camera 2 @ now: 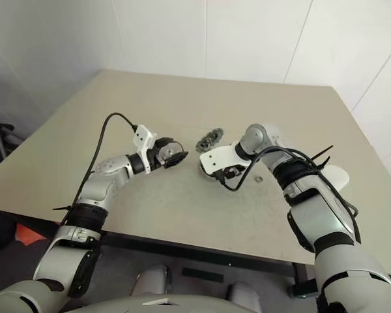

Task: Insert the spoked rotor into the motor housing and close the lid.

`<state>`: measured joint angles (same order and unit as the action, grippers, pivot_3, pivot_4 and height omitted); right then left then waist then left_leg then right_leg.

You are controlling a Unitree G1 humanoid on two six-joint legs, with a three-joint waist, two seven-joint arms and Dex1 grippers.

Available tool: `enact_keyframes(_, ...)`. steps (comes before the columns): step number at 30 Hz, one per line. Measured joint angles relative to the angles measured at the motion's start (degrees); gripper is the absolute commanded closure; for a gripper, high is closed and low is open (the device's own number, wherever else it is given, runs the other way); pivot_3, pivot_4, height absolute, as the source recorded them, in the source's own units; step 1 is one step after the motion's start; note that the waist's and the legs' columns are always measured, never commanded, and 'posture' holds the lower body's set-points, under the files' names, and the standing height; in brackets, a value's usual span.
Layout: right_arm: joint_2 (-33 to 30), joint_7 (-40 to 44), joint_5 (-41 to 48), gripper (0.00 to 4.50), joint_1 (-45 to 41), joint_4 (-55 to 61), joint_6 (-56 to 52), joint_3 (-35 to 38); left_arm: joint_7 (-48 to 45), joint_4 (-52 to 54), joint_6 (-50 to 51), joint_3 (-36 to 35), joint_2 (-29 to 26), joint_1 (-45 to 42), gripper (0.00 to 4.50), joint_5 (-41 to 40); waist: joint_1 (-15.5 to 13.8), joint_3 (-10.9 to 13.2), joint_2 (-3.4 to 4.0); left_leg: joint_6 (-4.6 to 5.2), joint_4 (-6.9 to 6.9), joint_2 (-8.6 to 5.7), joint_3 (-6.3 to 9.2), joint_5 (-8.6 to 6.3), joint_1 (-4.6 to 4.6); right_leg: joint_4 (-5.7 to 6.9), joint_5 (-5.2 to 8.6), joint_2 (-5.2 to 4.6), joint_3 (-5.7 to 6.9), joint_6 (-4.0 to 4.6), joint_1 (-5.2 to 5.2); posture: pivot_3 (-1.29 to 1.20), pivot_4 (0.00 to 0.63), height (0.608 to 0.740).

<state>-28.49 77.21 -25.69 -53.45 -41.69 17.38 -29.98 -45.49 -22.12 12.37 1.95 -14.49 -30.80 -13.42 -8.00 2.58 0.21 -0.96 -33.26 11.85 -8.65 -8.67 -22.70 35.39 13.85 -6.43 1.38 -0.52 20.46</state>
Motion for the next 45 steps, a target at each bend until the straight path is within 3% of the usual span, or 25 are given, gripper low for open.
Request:
enact_keyframes(5,-2.6,-0.2,-0.9,2.47,1.4,1.3,0.4,-0.4,0.0,-0.2,-0.1,0.1,0.2,0.0,0.0,0.1,-1.0,0.0,0.02,0.01,0.29,-0.09,-0.05,-0.03,0.77,-0.65,0.07,-0.09,-0.07,-0.11,-0.77,0.0,0.0,0.74)
enact_keyframes(21,-4.1,-0.8,-1.0,2.47,2.2,4.5,0.2,-0.7,0.0,-1.1,-0.7,0.5,1.4,0.1,0.0,0.4,-1.1,0.0,-0.06,0.06,0.37,-0.29,-0.03,-0.05,0.66,-0.71,0.13,-0.28,-0.1,-0.2,-0.79,0.0,0.0,0.74)
enact_keyframes(27,-5.2,-0.6,-1.0,0.78,2.4,5.6,1.1,-1.8,0.1,-1.1,-0.7,0.5,1.5,0.5,0.0,0.4,-1.0,0.0,-0.05,0.06,0.4,-0.3,-0.05,-0.05,0.27,-0.69,0.15,-0.29,-0.1,-0.24,-0.64,0.0,0.0,0.74)
enact_keyframes(40,-5.5,-0.6,-0.5,0.78,2.9,7.8,-1.3,-1.1,0.5,-1.1,-0.9,0.6,2.4,0.5,0.0,0.5,-0.9,0.0,-0.02,0.04,0.39,-0.12,-0.06,-0.02,-0.3,-0.67,0.15,-0.22,-0.02,-0.24,-0.23,0.0,0.0,0.74)
enact_keyframes(45,-5.5,-0.6,-0.2,1.98,2.9,8.5,-1.7,-1.0,0.8,-1.1,-1.0,0.6,2.5,0.5,0.0,0.7,-0.9,0.0,-0.01,0.04,0.39,-0.12,-0.06,-0.02,-0.32,-0.67,0.15,-0.22,-0.01,-0.24,-0.23,0.0,0.0,0.74)
